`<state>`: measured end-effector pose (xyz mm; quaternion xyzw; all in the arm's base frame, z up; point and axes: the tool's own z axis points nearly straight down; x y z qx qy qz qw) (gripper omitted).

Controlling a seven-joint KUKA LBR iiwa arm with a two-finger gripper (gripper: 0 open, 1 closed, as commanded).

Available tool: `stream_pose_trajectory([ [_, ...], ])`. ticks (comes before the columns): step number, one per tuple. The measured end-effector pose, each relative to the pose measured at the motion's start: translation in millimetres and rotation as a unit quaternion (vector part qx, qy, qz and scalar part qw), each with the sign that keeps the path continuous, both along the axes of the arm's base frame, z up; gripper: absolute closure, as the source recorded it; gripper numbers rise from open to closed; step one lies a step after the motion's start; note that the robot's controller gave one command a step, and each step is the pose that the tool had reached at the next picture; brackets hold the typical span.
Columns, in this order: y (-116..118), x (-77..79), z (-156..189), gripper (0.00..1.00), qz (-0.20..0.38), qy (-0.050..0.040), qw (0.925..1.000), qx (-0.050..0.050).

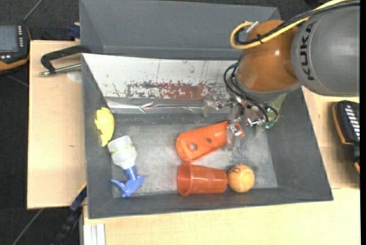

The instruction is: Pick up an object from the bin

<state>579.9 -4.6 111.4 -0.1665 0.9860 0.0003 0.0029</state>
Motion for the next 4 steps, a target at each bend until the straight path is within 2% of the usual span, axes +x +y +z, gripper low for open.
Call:
stream_pose_trajectory([
  [1, 8.6, 0.6, -34.2, 0.0, 0.01, -0.0003, 1.0, 0.001],
  [2, 15.2, 4.7, -40.4, 1.0, 0.048, -0.003, 0.9988, 0.0],
  [4, 15.4, 3.8, -36.4, 1.0, 0.048, -0.0018, 0.9989, 0.001],
])
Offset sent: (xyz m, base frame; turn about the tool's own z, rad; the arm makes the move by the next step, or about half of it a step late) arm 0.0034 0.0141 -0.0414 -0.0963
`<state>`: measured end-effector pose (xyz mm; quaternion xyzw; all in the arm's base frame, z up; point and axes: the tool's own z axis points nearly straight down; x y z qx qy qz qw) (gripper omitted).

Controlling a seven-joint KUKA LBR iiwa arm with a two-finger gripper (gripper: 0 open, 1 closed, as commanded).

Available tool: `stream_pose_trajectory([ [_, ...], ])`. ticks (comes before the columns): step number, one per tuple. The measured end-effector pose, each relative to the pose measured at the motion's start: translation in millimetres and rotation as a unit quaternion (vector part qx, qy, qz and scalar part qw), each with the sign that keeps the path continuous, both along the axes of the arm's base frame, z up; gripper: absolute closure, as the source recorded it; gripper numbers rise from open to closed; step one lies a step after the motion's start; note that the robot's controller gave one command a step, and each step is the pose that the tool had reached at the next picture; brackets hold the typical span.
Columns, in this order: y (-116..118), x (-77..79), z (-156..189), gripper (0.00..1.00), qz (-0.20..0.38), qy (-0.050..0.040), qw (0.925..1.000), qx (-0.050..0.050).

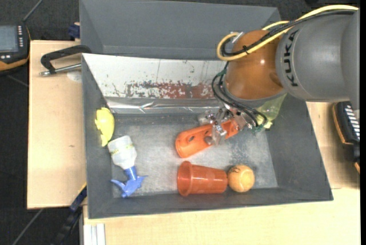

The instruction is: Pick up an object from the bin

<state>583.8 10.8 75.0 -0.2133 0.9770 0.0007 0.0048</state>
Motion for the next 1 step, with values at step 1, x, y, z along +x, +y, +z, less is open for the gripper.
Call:
stream_pose_trajectory([
  [1, 0.4, 0.6, 8.8, 1.0, 0.0, -0.001, 1.0, 0.0],
])
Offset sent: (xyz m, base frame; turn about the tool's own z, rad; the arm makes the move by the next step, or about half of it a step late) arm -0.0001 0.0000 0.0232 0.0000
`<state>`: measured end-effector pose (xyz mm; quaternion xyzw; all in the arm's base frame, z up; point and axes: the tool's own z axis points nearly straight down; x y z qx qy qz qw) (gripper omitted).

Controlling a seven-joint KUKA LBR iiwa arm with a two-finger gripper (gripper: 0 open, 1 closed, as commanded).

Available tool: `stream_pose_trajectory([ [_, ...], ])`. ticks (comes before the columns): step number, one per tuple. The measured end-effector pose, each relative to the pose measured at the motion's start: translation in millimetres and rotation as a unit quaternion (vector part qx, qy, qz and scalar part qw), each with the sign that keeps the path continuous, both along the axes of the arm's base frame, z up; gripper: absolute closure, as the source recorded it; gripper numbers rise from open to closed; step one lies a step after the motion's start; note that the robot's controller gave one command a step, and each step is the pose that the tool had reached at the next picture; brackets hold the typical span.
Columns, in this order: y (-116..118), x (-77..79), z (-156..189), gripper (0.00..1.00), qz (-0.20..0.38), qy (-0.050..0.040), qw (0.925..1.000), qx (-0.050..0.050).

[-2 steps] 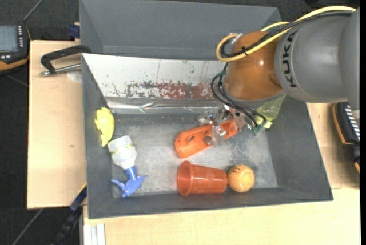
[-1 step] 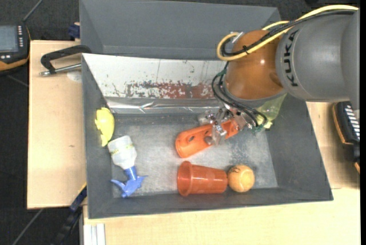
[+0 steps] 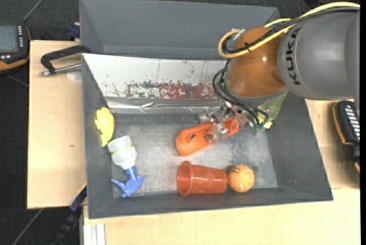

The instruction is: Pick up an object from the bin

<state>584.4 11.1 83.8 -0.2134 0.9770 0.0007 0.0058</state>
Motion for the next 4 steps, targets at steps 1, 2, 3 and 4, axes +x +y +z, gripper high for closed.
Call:
stream_pose_trajectory([
  [1, 0.2, 0.9, 7.2, 1.0, 0.0, -0.002, 1.0, 0.0],
  [2, 0.4, 1.3, 10.9, 1.0, 0.0, -0.0026, 1.0, 0.0],
  [3, 0.6, 1.7, 12.7, 1.0, 0.0, -0.0036, 1.0, 0.0],
  [4, 0.9, 0.7, 16.4, 1.0, 0.0, -0.0018, 1.0, 0.001],
])
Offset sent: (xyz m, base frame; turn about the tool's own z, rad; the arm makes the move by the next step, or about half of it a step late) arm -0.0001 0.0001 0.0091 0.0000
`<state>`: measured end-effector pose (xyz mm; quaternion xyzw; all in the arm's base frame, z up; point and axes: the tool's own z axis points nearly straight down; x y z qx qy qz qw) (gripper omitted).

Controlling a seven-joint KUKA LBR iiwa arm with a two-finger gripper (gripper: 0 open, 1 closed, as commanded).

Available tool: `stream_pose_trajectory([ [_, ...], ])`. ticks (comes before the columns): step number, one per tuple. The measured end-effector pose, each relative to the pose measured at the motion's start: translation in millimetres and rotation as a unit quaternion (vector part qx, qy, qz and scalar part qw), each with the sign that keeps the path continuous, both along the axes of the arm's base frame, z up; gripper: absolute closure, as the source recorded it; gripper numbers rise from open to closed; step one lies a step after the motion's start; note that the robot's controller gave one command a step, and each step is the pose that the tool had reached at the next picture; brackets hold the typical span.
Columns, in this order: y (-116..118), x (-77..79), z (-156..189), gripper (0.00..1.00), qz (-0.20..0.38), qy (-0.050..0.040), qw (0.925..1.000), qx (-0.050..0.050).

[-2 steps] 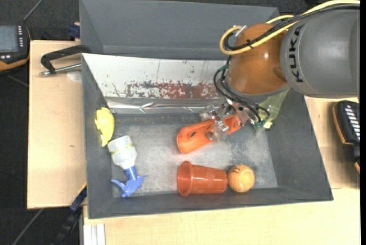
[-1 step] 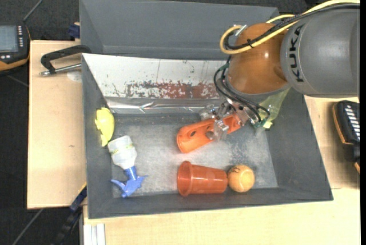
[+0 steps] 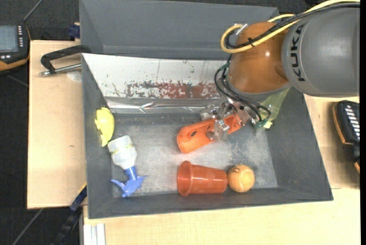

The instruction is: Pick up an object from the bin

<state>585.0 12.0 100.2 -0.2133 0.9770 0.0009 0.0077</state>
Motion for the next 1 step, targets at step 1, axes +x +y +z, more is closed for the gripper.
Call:
stream_pose_trajectory([
  [1, 0.4, -1.3, 20.1, 1.0, 0.0, 0.0019, 1.0, 0.0],
])
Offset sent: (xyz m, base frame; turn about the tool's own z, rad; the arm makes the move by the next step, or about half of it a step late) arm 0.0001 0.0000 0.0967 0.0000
